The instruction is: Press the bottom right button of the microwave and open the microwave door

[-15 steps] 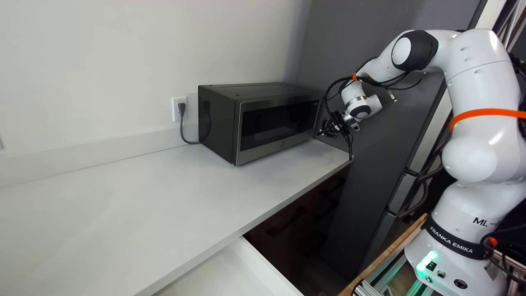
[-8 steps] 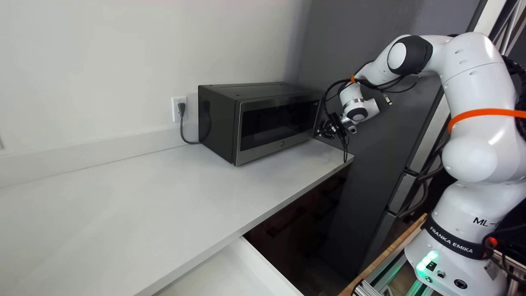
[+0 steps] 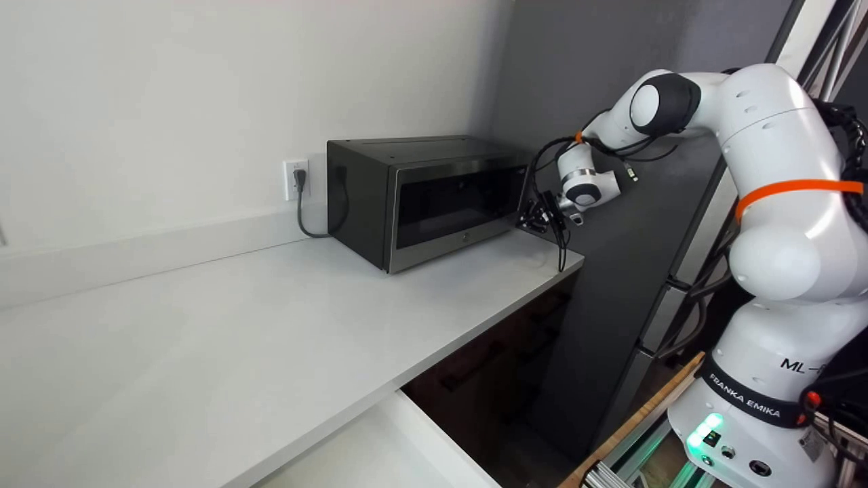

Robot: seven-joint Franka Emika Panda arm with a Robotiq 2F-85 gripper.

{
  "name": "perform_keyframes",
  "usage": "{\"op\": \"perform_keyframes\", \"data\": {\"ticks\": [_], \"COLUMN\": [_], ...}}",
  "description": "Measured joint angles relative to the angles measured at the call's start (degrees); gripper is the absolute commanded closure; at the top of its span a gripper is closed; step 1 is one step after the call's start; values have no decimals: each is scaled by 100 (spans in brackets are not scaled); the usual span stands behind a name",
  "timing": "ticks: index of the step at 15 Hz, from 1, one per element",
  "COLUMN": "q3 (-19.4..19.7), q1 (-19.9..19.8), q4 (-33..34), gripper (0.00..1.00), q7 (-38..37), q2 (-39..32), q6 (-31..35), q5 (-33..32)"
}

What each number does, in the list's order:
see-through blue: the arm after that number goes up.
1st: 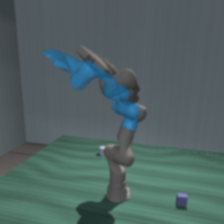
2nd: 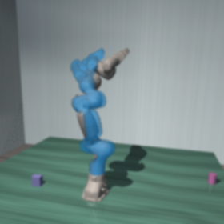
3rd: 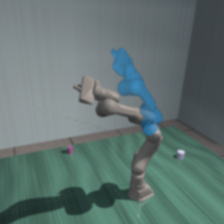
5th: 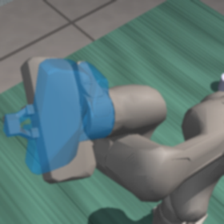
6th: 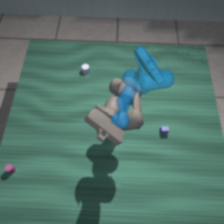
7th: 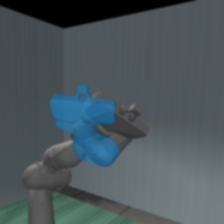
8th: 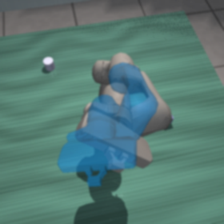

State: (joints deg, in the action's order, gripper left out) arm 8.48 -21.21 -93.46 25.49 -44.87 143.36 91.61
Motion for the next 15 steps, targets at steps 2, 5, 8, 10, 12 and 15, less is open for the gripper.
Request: {"op": "perform_keyframes", "data": {"ticks": [2, 5, 8, 10, 12, 15], "q3": [-16, -64, -97, -90, -77, -73], "q1": [0, 1, 3, 0, -6, -50], "q4": [98, 235, 313, 313, 312, 301], "gripper": [100, 100, 100, 100, 100, 100], "q7": [91, 269, 478, 555, 685, 1078], "q2": [-105, -214, -247, -256, -267, -300], "q6": [-1, -20, -110, -145, -204, -369], "q5": [110, 294, 473, 541, 600, 837]}}
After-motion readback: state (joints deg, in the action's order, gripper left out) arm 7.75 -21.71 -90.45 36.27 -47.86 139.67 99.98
